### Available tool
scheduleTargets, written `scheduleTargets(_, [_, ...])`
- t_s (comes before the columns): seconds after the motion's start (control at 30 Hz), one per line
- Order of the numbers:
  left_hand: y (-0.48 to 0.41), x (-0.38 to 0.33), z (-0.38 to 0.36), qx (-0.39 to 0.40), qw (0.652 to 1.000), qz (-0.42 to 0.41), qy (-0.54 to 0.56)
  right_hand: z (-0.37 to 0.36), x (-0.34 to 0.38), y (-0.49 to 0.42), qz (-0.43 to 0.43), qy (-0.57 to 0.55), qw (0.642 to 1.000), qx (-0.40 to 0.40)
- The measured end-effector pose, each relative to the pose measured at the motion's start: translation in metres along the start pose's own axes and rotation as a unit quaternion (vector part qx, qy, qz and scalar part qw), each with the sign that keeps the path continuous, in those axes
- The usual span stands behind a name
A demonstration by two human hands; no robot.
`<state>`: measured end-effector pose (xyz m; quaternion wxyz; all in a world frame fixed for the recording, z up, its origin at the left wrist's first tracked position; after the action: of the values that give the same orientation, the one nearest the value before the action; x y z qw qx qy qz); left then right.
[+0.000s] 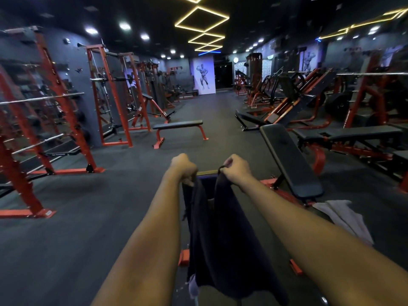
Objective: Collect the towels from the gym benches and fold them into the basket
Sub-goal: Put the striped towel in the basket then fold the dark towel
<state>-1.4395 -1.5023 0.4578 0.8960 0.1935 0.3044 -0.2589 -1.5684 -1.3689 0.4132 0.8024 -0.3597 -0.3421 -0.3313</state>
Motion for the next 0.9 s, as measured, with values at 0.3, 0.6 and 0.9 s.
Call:
scheduleTargets(0.3, [0.009,-0.023,-0.005,0.105,0.978,-0.145,0.111,0.001,0.017,0.014,0.102,-0.176,0.966,0.159])
scheduleTargets(0.6, [-0.011,0.021,-0.024,0.136,0.974,-0.140,-0.116,0.021,0.038,0.010,0.169,-0.226,0.947,0.156])
scheduleTargets(0.9, [-0.014,0.016,0.012,-0.041,0.975,-0.204,-0.083,0.048,-0.026,-0.008,0.018,-0.064,0.996,0.053])
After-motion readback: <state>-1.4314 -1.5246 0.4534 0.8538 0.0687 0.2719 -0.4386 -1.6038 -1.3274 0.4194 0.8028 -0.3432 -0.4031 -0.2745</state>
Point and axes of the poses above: each hand's wrist, its own y-axis away from the middle knuckle, its own z-axis out of the back of the hand, x = y × z, the point moved 3 cm from there along -y, towards the middle knuckle, and after that the axes turned 11 degrees about z, right-handed, at the moved point
